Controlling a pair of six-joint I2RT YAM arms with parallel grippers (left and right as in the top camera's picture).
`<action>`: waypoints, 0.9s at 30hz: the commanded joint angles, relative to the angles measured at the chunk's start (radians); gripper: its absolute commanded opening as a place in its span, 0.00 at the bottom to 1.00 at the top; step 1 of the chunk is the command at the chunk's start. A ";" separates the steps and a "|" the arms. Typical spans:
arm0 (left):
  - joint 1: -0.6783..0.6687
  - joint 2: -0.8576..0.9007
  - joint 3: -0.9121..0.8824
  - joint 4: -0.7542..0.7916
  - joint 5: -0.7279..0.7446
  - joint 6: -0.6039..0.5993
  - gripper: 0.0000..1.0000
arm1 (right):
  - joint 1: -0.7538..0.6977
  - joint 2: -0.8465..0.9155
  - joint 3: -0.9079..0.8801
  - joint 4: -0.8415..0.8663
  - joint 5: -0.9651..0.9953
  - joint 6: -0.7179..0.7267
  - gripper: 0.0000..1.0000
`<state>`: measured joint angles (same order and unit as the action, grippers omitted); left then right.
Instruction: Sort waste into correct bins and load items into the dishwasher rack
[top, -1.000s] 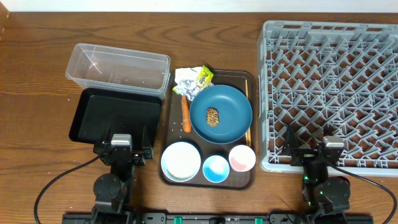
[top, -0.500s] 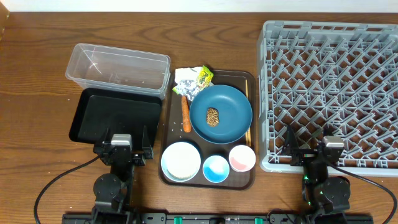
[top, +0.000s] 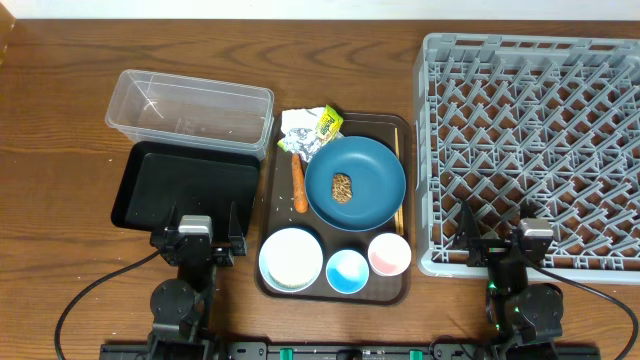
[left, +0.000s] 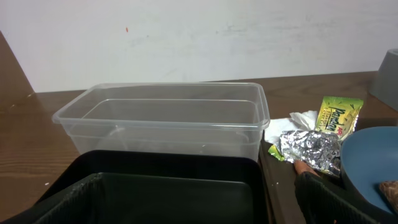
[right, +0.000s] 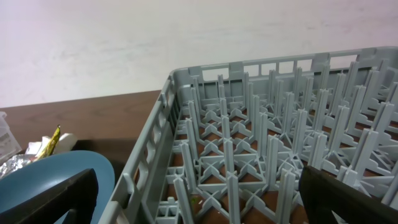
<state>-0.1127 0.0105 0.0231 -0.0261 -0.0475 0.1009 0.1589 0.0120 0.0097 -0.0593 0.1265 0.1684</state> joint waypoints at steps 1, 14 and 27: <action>0.005 -0.006 -0.019 -0.040 -0.004 -0.008 0.98 | -0.008 -0.001 -0.004 0.015 -0.004 0.010 0.99; 0.005 -0.006 0.024 0.128 0.245 -0.079 0.98 | -0.007 -0.001 0.034 0.106 -0.068 0.028 0.99; 0.005 0.467 0.548 -0.106 0.247 -0.107 0.98 | -0.007 0.389 0.576 -0.175 -0.104 -0.074 0.99</action>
<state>-0.1127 0.3477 0.4377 -0.0799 0.1806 0.0177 0.1589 0.2859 0.4980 -0.1921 0.0586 0.1192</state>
